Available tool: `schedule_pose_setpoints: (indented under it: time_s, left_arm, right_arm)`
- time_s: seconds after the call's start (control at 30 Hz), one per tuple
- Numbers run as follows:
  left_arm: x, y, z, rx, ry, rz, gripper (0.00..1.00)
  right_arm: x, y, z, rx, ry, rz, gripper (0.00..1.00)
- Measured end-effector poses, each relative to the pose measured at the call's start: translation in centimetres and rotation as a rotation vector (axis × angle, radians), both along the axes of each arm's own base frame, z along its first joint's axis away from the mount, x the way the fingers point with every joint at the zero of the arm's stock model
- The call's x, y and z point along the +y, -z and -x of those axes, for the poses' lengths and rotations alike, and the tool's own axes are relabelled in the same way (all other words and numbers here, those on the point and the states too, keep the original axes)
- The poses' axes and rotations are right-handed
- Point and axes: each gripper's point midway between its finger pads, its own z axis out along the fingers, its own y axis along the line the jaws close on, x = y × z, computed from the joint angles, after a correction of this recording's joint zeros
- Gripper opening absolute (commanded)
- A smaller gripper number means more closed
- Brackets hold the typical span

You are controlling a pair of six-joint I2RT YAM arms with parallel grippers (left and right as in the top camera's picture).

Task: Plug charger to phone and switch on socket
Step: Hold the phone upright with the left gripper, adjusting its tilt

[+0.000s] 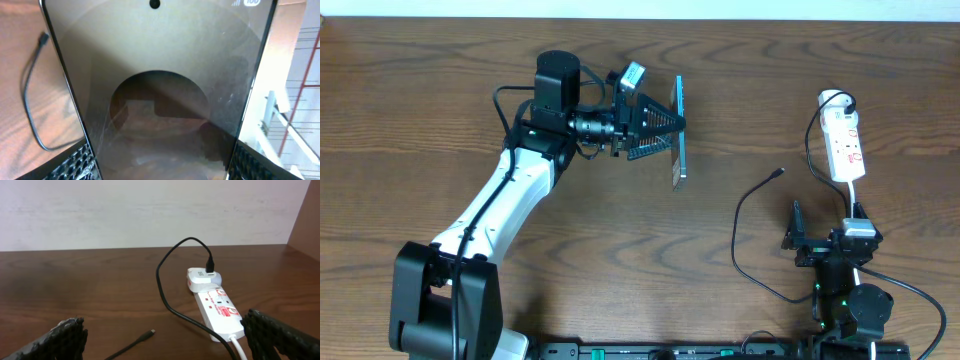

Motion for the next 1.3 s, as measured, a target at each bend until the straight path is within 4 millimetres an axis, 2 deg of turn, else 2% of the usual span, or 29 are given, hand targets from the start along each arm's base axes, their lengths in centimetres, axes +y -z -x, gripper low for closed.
schedule_pose_setpoints:
  time_s: [0.77,0.97,1.3]
  left_arm:
    - [0.4,1.7,-3.5,-0.192,-0.181,-0.105,0.65]
    - [1.0,3.4,-4.3,-0.15,-0.246,-0.181,0.65]
    - [2.6,7.6,-4.7,-0.018,-0.346,-0.355,0.65]
  right_arm:
    - [0.0,0.0,0.0,0.0,0.0,0.0,0.99]
    - [0.0,0.0,0.0,0.0,0.0,0.0,0.99]
    - [0.0,0.0,0.0,0.0,0.0,0.0,0.99]
